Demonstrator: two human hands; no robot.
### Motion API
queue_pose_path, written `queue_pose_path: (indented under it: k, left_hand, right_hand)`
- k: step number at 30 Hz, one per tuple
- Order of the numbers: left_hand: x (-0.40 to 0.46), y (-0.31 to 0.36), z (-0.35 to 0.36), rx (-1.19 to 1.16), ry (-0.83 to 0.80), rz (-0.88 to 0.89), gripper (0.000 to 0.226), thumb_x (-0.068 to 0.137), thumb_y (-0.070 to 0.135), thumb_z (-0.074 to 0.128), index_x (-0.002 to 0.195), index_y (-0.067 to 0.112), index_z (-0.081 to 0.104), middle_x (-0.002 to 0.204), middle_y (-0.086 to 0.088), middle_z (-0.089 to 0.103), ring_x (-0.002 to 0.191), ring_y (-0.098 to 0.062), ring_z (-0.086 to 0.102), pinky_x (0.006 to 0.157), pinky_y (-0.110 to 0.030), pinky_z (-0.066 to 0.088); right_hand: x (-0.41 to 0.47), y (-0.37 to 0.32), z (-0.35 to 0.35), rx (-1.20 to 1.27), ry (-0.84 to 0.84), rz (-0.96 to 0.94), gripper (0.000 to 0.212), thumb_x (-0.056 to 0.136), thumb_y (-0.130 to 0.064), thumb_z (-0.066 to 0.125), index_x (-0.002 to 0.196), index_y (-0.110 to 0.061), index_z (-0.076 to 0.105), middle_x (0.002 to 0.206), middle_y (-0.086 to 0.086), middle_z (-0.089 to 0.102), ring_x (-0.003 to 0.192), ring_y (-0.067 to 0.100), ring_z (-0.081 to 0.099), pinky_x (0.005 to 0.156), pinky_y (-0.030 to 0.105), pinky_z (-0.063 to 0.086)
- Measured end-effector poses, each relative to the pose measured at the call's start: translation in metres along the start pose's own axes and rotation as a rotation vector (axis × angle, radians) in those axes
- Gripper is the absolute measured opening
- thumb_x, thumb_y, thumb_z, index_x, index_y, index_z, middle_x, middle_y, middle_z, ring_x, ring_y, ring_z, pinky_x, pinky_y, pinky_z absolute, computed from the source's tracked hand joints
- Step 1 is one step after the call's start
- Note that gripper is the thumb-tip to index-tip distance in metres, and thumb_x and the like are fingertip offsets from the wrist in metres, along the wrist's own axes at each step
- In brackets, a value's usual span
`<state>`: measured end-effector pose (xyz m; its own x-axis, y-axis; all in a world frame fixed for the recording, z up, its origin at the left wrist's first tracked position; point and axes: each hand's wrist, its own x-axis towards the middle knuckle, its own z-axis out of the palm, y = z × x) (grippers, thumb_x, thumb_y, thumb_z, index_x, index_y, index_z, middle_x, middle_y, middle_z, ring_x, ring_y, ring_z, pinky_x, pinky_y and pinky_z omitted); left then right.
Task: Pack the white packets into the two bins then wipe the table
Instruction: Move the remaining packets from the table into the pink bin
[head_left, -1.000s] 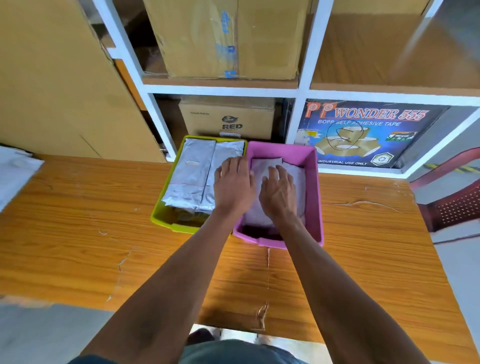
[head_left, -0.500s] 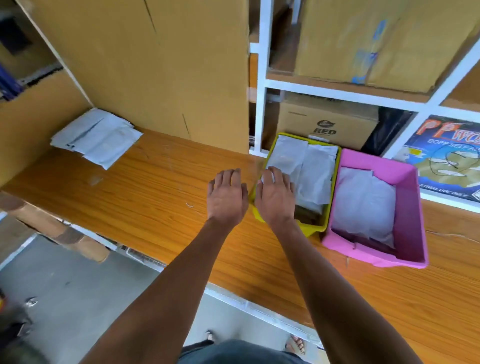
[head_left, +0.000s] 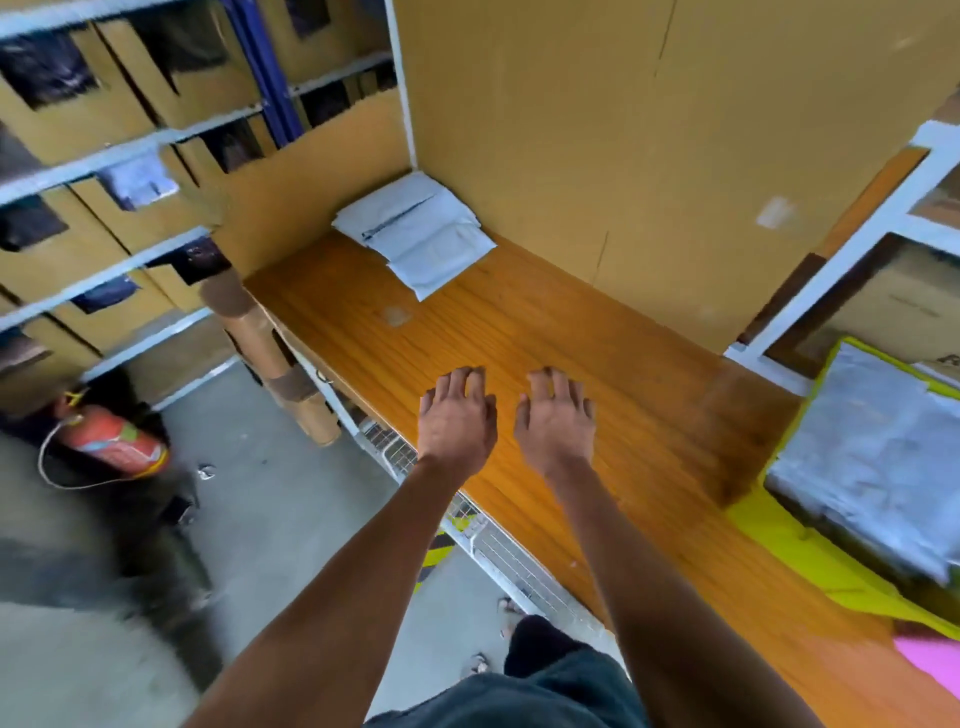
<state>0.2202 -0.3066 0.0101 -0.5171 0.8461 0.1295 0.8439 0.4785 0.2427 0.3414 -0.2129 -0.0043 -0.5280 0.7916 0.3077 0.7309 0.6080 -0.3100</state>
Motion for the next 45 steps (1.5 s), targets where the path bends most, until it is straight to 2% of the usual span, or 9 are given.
queue_pose_path:
  k: [6,10,18,23,27,36,40,44,45]
  left_hand:
    - [0.041,-0.067,-0.006,0.008,0.01,-0.09,0.048,0.111,0.037,0.039,0.152,0.012,0.042,0.148,-0.009,0.05,0.132,-0.033,0.049,0.102,-0.051,0.045]
    - [0.083,-0.108,-0.001,0.026,-0.009,-0.118,0.049,0.11,0.038,0.039,0.151,0.012,0.042,0.149,-0.01,0.05,0.133,-0.034,0.048,0.102,-0.051,0.045]
    - [0.178,-0.178,0.005,0.084,-0.104,-0.124,0.05,0.109,0.039,0.043,0.153,0.015,0.044,0.154,-0.006,0.049,0.138,-0.03,0.046,0.104,-0.048,0.044]
    - [0.235,-0.199,0.004,0.057,-0.1,-0.126,0.05,0.106,0.034,0.048,0.151,0.011,0.048,0.152,-0.01,0.052,0.136,-0.033,0.049,0.103,-0.051,0.045]
    - [0.282,-0.214,0.009,0.071,-0.113,-0.041,0.049,0.104,0.032,0.049,0.149,0.012,0.051,0.149,-0.013,0.055,0.135,-0.033,0.051,0.104,-0.049,0.046]
    - [0.382,-0.244,0.023,0.034,-0.107,0.188,0.042,0.104,0.034,0.056,0.142,0.016,0.054,0.15,-0.009,0.054,0.138,-0.03,0.05,0.106,-0.047,0.05]
    - [0.421,-0.264,0.028,0.03,-0.094,0.315,0.04,0.102,0.03,0.056,0.139,0.016,0.056,0.152,-0.01,0.051,0.143,-0.03,0.043,0.113,-0.048,0.044]
    - [0.45,-0.275,0.033,0.016,-0.165,0.408,0.052,0.098,0.035,0.036,0.142,0.014,0.054,0.156,-0.014,0.044,0.143,-0.036,0.041,0.111,-0.051,0.043]
    - [0.455,-0.275,0.034,0.025,-0.175,0.442,0.052,0.096,0.032,0.038,0.142,0.014,0.053,0.156,-0.014,0.043,0.142,-0.037,0.041,0.11,-0.052,0.043]
  right_hand:
    - [0.056,-0.048,0.05,0.015,-0.018,-0.092,0.032,0.096,-0.027,0.062,0.125,-0.014,0.065,0.129,0.014,0.063,0.109,0.041,0.061,0.085,0.049,0.051]
    - [0.1,-0.077,0.089,0.049,-0.032,-0.098,0.037,0.098,-0.032,0.047,0.126,-0.014,0.064,0.13,0.013,0.062,0.11,0.041,0.06,0.086,0.049,0.05]
    - [0.196,-0.121,0.15,0.115,-0.109,0.017,0.033,0.094,-0.027,0.065,0.124,-0.014,0.062,0.135,0.013,0.061,0.108,0.041,0.061,0.084,0.048,0.05]
    - [0.252,-0.139,0.166,0.129,-0.196,0.099,0.043,0.099,-0.035,0.059,0.138,-0.017,0.059,0.144,0.011,0.057,0.122,0.04,0.056,0.092,0.05,0.048]
    - [0.293,-0.151,0.179,0.113,-0.225,0.14,0.046,0.103,-0.04,0.053,0.144,-0.018,0.053,0.152,0.008,0.05,0.129,0.037,0.052,0.096,0.05,0.047]
    - [0.355,-0.173,0.222,0.034,-0.3,0.37,0.063,0.105,-0.06,0.036,0.156,-0.023,0.035,0.162,0.007,0.036,0.14,0.037,0.043,0.107,0.051,0.043]
    - [0.379,-0.186,0.24,0.017,-0.343,0.464,0.074,0.103,-0.068,0.034,0.165,-0.03,0.018,0.173,0.008,0.015,0.151,0.042,0.026,0.116,0.055,0.036]
    - [0.383,-0.191,0.253,-0.014,-0.4,0.565,0.078,0.103,-0.048,0.043,0.167,-0.034,0.001,0.176,0.009,-0.005,0.157,0.048,0.01,0.124,0.057,0.023]
    - [0.38,-0.189,0.253,-0.023,-0.399,0.595,0.08,0.101,-0.044,0.043,0.167,-0.034,-0.001,0.176,0.01,-0.007,0.158,0.049,0.007,0.125,0.058,0.02]
